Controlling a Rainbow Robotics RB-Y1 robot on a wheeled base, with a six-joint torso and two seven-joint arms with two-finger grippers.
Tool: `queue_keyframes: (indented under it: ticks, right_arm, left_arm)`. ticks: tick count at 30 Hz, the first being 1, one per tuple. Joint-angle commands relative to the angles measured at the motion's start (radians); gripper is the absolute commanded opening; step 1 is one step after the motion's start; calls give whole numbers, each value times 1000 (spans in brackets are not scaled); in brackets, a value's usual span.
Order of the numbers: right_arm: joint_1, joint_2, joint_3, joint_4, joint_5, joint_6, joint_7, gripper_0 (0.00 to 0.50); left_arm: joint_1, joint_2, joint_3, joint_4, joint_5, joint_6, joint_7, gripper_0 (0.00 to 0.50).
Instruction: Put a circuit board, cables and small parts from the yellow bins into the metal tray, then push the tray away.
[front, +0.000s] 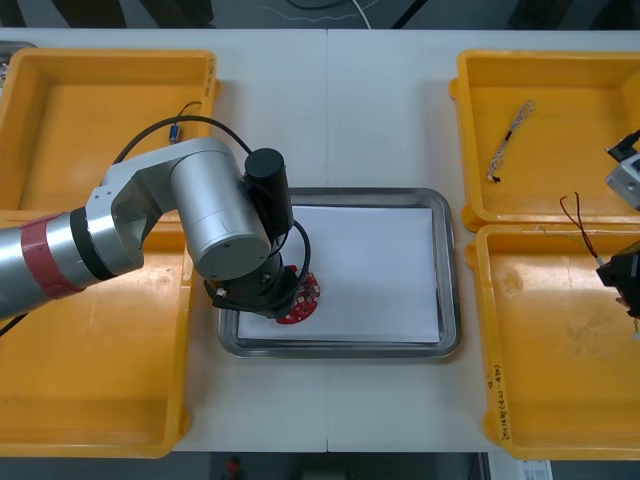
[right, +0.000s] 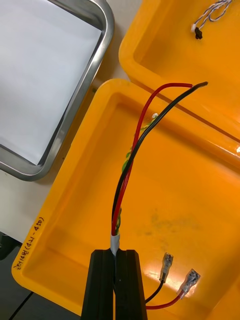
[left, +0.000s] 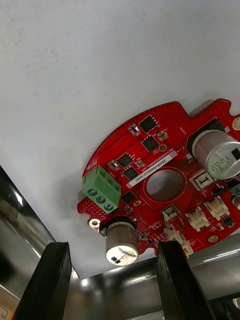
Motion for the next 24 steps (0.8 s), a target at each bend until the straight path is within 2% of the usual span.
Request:
queue_keyframes:
  ticks: [1, 9, 17, 21, 24]
  right_arm:
    - [-55, -35, 30, -32, -21, 3, 37, 0]
    - [-153, -38, 133, -32, -38, 3, 30, 0]
    - [-300, -38, 322, -32, -42, 3, 37, 0]
    - [-378, -32, 440, -32, -12, 3, 40, 0]
    - [-444, 10, 546, -25, 39, 3, 52, 0]
  left_arm:
    - [-1, 39, 16, -63, 12, 25, -35, 500]
    - [-3, 35, 156, -123, 54, 181, -43, 500]
    - [-14, 35, 318, -192, 92, 347, -38, 500]
    - [-26, 35, 401, -200, 126, 386, -46, 500]
    - [-60, 35, 449, -175, 161, 386, -50, 500]
